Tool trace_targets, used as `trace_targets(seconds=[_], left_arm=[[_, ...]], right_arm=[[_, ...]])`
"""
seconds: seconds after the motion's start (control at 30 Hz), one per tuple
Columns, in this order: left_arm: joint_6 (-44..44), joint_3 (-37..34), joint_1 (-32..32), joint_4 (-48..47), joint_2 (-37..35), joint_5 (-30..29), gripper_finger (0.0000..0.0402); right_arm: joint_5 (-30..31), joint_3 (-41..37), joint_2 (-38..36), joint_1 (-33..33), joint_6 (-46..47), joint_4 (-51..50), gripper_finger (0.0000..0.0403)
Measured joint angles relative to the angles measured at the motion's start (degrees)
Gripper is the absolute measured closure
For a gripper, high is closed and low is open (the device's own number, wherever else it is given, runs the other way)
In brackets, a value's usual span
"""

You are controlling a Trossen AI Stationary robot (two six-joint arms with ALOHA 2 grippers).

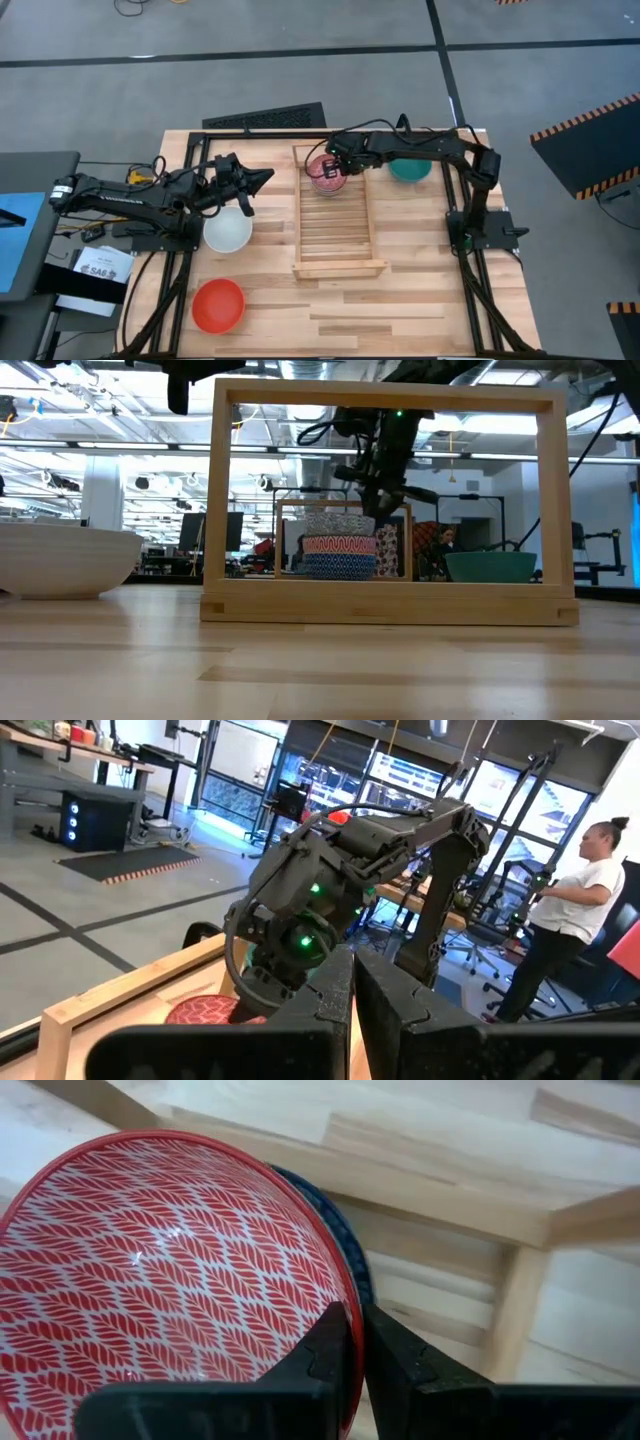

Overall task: Place and stack bowls onto a shelf
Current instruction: Stack the red patterned bowl on top of the blue patterned bowl on the shelf

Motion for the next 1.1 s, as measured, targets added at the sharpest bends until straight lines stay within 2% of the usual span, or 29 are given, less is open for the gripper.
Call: trace_targets(seconds=[0.57,0.7,1.1], left_arm=[[-0.7,0.0,0.0,0.0,0.0,0.0,0.0401],[-0.7,0.0,0.0,-0.1,0.0,-0.8,0.0401],[-0.7,0.0,0.0,-1.4,0.0,-1.4,0.0401]], right_arm=[[0.1,0.0,0.6,0.4,-0.4,0.4,0.0339],[1.3,0.0,0.6,0.4,-1.4,0.7,0.0311],[1.3,0.0,0.5,0.4,-6.2,-0.1,0.0193]])
